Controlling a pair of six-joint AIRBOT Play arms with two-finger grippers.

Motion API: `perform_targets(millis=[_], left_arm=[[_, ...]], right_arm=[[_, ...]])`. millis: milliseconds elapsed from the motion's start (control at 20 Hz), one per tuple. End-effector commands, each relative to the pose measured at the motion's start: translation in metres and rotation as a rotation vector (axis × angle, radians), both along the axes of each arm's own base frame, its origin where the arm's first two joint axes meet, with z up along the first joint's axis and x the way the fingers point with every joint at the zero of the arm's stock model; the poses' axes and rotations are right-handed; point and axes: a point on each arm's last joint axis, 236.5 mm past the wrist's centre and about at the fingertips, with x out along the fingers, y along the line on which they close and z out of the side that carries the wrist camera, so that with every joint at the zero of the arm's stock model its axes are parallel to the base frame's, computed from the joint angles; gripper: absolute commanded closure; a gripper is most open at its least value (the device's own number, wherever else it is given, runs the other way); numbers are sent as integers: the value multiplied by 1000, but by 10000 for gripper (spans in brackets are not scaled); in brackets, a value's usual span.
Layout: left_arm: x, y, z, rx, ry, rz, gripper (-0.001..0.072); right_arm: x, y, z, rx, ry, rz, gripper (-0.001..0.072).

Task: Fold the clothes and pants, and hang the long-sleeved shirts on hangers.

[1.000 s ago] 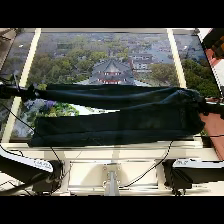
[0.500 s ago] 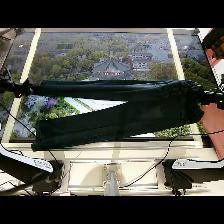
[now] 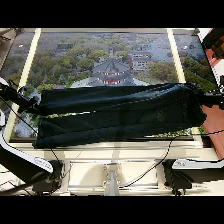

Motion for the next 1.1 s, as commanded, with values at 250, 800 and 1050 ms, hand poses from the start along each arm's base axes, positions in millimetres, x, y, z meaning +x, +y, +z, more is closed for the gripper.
perform_targets(millis=[250, 800, 1050], left_arm=[[37, 20, 16, 147, -211, -103, 677], [26, 13, 18, 115, -162, -111, 97], [26, 13, 19, 118, -162, -102, 98]], right_arm=[[-2, 0, -1, -5, 10, 5, 657], [-5, -3, -3, -26, 24, 17, 656], [-1, -22, -3, -108, 7, -5, 656]])
